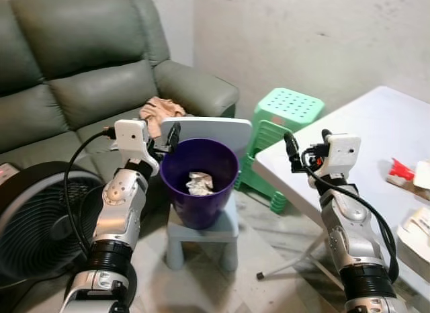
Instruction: Picking trash to rubbish bin
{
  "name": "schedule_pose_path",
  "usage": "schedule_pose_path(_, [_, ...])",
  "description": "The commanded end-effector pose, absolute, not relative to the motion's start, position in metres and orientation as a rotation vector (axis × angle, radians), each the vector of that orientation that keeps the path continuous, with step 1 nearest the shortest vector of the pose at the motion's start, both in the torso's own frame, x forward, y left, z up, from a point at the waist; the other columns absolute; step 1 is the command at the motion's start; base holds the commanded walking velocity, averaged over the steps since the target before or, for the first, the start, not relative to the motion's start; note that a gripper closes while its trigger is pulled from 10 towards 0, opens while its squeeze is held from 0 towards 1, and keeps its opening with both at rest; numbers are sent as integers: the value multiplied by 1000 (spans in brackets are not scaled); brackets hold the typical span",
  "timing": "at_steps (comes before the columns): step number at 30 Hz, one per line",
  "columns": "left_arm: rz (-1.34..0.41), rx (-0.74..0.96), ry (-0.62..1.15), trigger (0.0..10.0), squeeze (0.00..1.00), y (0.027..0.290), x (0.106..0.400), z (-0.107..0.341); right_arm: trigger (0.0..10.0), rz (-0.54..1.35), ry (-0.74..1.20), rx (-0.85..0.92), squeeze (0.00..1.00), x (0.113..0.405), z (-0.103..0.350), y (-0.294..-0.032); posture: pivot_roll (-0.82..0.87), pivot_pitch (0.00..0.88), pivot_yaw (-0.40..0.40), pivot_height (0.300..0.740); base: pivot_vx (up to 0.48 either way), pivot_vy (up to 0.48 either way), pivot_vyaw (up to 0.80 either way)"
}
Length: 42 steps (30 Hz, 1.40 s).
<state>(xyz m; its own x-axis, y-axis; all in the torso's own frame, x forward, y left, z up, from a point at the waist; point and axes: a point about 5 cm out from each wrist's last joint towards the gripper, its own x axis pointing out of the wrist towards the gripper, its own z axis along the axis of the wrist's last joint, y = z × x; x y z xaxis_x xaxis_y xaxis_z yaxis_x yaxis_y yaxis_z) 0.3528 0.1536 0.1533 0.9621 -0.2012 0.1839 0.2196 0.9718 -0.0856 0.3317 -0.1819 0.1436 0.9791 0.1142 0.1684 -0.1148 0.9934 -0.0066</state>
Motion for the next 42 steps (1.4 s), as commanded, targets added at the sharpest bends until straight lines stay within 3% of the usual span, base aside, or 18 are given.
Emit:
schedule_pose_path(1, [-224,-90,-178,10000,0,153,355,155,10000,113,-180,-4,0,332,147,-182,26,0,-7,715,0,0,-744])
schedule_pose_path(42, [-241,-58,-138,10000,0,149,355,150,10000,112,-155,-16,0,328,142,-180,28,0,-5,715,-12,17,-742])
